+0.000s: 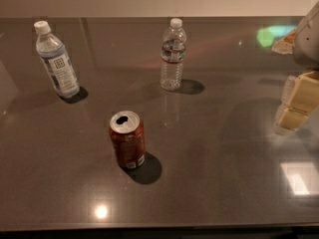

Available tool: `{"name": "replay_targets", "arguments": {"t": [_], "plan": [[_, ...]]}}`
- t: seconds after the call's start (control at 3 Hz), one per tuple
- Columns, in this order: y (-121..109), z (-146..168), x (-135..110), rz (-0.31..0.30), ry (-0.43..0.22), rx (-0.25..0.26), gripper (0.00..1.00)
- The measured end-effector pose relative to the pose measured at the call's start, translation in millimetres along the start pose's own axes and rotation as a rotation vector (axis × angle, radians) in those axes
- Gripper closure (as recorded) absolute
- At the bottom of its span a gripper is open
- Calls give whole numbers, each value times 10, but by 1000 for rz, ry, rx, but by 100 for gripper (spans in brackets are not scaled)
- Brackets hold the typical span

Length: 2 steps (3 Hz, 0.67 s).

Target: Move coke can near water bottle

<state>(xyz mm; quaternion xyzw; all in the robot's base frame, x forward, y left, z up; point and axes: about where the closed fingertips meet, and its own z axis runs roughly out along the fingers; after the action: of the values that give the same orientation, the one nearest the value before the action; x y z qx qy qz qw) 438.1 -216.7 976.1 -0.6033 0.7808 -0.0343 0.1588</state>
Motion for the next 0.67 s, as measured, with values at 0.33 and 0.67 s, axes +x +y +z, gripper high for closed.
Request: {"name": "replay_targets", "arguments": {"t": [0.33, 0.67], "plan": [[-2, -6, -5, 0, -2, 2, 0], [60, 44, -155, -9, -78, -24, 0]]}}
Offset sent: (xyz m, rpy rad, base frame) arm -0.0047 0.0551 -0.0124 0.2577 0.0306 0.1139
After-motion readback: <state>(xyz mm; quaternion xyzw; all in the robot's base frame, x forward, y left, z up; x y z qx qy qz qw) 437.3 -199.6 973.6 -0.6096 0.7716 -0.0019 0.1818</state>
